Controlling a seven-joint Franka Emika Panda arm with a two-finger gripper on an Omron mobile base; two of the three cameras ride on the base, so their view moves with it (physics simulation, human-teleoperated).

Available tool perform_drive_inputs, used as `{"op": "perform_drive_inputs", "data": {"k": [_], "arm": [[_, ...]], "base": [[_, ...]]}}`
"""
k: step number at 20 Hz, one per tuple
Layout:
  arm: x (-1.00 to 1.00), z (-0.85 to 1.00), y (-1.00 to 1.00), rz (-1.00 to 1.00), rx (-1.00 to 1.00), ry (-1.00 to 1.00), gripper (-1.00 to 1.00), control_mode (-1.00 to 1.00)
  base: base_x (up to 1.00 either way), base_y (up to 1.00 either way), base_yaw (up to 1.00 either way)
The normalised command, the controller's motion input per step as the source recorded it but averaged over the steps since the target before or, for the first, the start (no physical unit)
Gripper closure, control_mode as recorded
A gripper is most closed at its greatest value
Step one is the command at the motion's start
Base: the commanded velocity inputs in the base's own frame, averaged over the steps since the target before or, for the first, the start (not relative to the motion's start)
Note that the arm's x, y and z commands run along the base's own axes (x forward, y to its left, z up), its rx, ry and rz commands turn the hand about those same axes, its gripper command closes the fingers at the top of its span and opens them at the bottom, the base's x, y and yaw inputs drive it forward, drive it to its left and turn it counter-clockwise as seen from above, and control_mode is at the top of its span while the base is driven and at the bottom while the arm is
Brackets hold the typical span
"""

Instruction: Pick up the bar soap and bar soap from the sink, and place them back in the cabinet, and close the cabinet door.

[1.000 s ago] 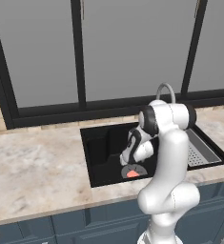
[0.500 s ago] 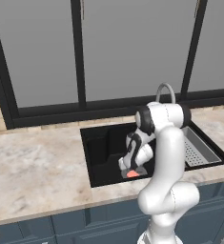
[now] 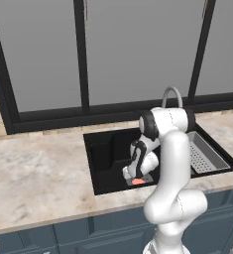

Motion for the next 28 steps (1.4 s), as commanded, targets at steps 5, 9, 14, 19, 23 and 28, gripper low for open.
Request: {"op": "perform_drive_inputs", "data": {"k": [5, 9, 14, 19, 23, 28], "arm": [[0.0, -0.12, 0.0, 0.0, 0.0, 0.0, -1.0, -1.0], [0.0, -0.16, 0.0, 0.0, 0.0, 0.0, -1.0, -1.0], [0.0, -0.13, 0.0, 0.02, 0.0, 0.0, -1.0, -1.0], [0.0, -0.07, 0.0, 0.04, 0.0, 0.0, -1.0, -1.0], [0.0, -0.09, 0.0, 0.05, 0.0, 0.0, -1.0, -1.0], [0.0, -0.09, 0.0, 0.05, -0.01, 0.0, -1.0, -1.0]], "base": [[0.0, 0.0, 0.0], [0.0, 0.0, 0.0], [0.0, 0.0, 0.0], [0.0, 0.0, 0.0], [0.0, 0.0, 0.0], [0.0, 0.0, 0.0]]}}
